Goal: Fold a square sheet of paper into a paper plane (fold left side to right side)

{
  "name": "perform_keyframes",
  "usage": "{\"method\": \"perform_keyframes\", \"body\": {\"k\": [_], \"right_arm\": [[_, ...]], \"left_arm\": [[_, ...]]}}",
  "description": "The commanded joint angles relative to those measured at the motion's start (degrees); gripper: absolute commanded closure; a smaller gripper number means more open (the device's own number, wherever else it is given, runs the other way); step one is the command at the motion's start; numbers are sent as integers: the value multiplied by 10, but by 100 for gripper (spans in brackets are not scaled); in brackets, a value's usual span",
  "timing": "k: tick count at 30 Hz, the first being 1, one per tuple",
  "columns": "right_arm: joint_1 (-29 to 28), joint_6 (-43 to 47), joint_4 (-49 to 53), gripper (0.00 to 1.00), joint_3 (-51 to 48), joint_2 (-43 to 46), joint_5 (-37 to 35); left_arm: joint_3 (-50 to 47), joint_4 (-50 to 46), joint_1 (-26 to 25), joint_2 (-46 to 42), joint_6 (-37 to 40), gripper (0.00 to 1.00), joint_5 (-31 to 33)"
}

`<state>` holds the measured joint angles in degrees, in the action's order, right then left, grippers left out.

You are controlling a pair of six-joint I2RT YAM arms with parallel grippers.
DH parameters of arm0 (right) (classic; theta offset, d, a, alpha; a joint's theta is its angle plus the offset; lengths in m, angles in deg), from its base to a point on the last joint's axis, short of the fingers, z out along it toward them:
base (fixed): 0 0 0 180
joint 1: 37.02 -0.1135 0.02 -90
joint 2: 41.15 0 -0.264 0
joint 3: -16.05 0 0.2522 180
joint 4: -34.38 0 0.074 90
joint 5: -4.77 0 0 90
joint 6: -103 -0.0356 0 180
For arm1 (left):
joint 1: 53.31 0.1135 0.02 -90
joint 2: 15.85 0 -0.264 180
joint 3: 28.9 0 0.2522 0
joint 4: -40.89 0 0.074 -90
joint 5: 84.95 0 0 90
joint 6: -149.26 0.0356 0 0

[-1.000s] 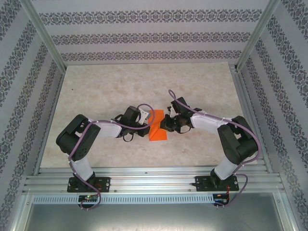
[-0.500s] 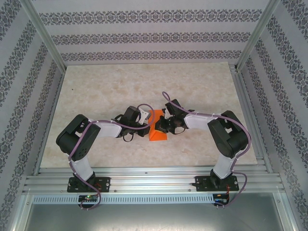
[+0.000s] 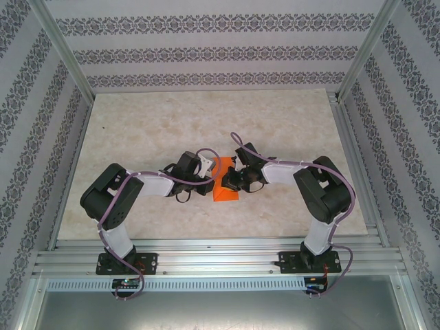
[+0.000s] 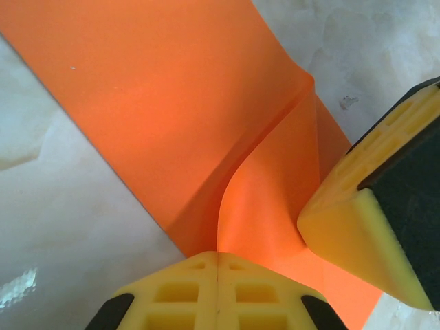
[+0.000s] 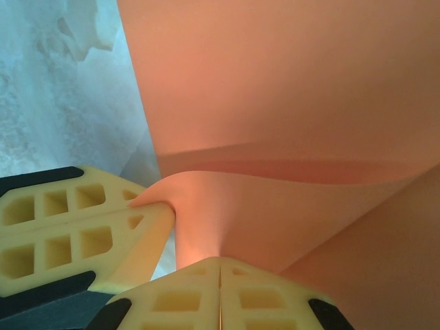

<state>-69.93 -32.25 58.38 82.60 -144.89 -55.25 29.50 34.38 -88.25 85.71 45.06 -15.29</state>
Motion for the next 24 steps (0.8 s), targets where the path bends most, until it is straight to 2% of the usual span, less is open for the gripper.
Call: {"method": "perform_keyframes", "body": {"k": [1,24], "right_arm": [[-7,10,-5,92,13,-9,-10],[-7,6,-15,91,5,-9,-8]], "left_arm": [[-6,-2,0,13,1,100,24],[5,-6,0,10,-30,100,64]]}}
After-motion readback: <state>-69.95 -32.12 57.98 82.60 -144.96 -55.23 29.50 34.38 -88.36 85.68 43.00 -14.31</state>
